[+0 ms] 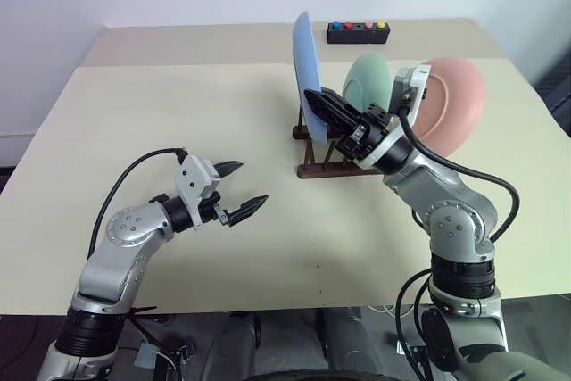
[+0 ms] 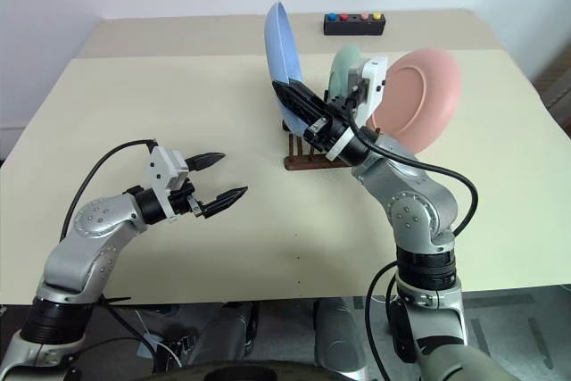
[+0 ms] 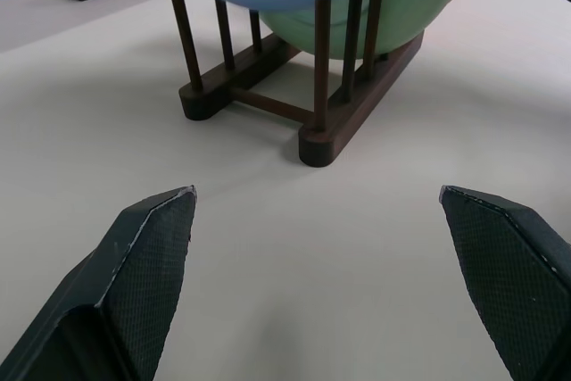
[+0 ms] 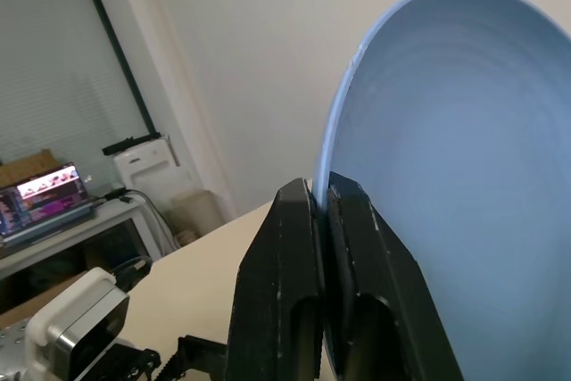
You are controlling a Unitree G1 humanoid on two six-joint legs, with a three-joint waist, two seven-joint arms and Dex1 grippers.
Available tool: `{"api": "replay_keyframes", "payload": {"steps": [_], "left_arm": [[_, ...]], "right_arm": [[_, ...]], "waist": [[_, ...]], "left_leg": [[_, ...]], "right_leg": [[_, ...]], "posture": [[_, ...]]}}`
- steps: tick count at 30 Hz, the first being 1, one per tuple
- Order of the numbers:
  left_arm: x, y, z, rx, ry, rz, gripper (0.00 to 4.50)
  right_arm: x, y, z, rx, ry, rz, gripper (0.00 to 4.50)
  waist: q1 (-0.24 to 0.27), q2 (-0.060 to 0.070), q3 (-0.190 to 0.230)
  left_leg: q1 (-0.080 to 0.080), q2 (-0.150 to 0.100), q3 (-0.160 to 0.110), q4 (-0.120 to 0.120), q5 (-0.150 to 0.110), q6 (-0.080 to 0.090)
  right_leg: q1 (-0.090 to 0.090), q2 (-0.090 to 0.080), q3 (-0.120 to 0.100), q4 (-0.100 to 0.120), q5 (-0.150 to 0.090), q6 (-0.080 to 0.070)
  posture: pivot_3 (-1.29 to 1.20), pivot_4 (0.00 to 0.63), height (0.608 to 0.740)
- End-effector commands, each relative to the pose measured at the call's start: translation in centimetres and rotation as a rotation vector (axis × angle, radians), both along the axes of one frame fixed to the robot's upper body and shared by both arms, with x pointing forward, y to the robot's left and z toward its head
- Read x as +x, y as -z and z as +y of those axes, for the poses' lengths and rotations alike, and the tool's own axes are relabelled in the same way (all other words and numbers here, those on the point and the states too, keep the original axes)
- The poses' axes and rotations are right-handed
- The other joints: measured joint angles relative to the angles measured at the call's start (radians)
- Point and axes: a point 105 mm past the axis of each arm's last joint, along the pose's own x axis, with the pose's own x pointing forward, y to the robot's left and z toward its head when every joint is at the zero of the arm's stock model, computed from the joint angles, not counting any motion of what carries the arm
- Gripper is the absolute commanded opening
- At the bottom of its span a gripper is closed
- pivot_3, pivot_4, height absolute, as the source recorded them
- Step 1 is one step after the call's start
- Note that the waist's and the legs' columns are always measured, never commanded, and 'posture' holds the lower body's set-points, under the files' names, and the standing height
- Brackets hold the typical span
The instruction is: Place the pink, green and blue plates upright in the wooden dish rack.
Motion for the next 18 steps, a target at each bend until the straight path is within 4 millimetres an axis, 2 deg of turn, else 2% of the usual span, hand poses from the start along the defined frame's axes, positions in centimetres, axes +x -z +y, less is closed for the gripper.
{"api": "replay_keyframes", "payload": {"steps": [1, 6, 18], "left_arm": [[-0.43, -1.18, -0.55, -0.011, 0.028, -0.054, 4.50], [-0.44, -1.15, -0.55, -0.012, 0.027, -0.055, 4.50], [-0.43, -1.05, -0.61, -0.015, 0.028, -0.052, 4.50]], "right_arm": [[-0.38, -0.80, -0.18, 0.032, -0.007, -0.021, 1.91], [-0.31, -0.88, -0.23, 0.020, 0.010, -0.032, 4.38], [0.12, -1.44, -0.66, -0.064, 0.083, -0.109, 4.38]], "waist": [[0.000, 0.000, 0.000], [0.000, 0.000, 0.000], [0.000, 0.000, 0.000]], "left_leg": [[0.000, 0.000, 0.000, 0.000, 0.000, 0.000], [0.000, 0.000, 0.000, 0.000, 0.000, 0.000], [0.000, 0.000, 0.000, 0.000, 0.000, 0.000]], "right_leg": [[0.000, 0.000, 0.000, 0.000, 0.000, 0.000], [0.000, 0.000, 0.000, 0.000, 0.000, 0.000], [0.000, 0.000, 0.000, 0.000, 0.000, 0.000]], "posture": [[0.00, 0.150, 0.740], [0.00, 0.150, 0.740], [0.00, 0.150, 0.740]]}}
